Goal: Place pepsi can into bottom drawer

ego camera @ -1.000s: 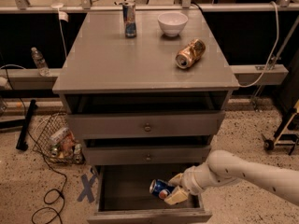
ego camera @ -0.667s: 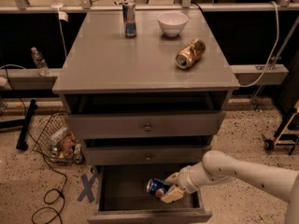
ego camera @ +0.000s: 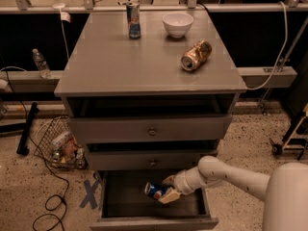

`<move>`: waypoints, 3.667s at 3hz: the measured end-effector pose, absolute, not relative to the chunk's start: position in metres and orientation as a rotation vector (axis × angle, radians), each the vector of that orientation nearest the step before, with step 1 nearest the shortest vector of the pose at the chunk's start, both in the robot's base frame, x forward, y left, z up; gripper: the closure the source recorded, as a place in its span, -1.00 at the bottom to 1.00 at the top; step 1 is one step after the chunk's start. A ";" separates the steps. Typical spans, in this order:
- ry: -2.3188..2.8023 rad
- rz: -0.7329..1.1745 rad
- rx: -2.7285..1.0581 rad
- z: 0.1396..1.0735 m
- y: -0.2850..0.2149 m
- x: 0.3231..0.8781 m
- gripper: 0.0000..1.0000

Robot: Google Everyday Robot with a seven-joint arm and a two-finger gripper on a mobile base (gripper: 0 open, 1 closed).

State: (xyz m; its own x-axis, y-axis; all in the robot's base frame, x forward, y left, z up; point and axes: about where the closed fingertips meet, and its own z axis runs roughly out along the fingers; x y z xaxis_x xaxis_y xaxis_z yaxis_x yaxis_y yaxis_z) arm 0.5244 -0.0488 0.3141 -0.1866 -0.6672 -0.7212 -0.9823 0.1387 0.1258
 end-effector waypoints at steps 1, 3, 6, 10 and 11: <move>1.862 0.798 -1.604 0.289 -0.036 0.538 1.00; 1.856 0.780 -1.663 0.228 -0.009 0.555 1.00; 1.944 0.714 -1.606 0.185 0.006 0.555 0.66; 1.941 0.733 -1.613 0.181 0.013 0.549 -1.00; 1.941 0.733 -1.613 0.180 0.013 0.549 -1.00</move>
Offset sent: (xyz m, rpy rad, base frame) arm 0.0362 0.0347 -0.0792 -0.0018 -0.0858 0.0677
